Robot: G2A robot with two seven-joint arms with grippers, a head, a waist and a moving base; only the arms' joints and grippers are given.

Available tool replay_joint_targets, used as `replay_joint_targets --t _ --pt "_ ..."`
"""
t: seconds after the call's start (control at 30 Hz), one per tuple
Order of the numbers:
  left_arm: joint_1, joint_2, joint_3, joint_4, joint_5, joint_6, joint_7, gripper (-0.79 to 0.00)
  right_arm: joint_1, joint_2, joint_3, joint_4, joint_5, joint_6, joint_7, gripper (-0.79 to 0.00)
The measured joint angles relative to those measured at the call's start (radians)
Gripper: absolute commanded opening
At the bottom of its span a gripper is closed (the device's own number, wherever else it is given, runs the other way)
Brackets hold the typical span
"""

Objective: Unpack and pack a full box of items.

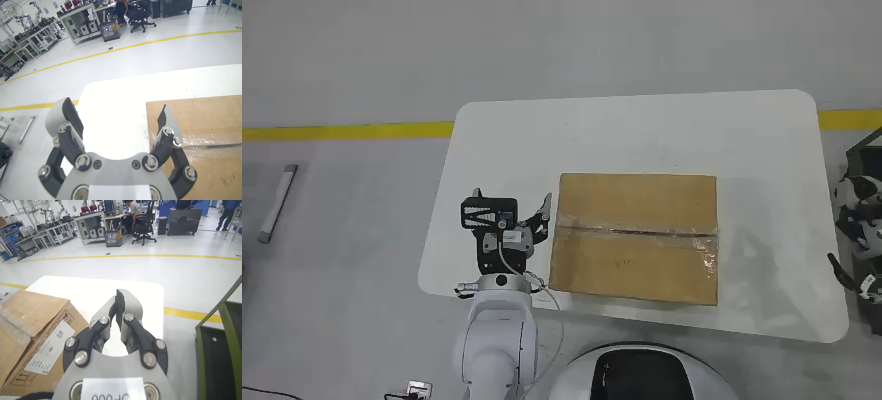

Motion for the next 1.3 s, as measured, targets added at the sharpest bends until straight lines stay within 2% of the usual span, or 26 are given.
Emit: replay_joint_targets --t 0.17,0.43,0.83,1.13,1.3 --pt "0.000 0.000 0.000 0.000 0.000 0.000 0.000 0.000 -0.004 -0.010 -0.100 0.009 -0.041 0.046 -0.049 -0.785" --pt "0.000 0.000 0.000 0.000 0.000 0.000 0.000 0.000 0.019 -0.021 -0.267 0.059 -0.109 0.045 -0.104 -0.785" --pt "0.000 0.000 0.000 0.000 0.000 0.000 0.000 0.000 0.035 -0.020 -0.287 0.079 -0.126 0.017 -0.085 -0.785" --pt "0.000 0.000 0.000 0.000 0.000 0.000 0.000 0.000 0.112 -0.028 -0.429 0.144 -0.190 -0.002 -0.075 -0.785" --pt "0.000 0.000 0.000 0.000 0.000 0.000 0.000 0.000 0.148 -0.031 -0.471 0.161 -0.212 -0.020 -0.081 -0.785"
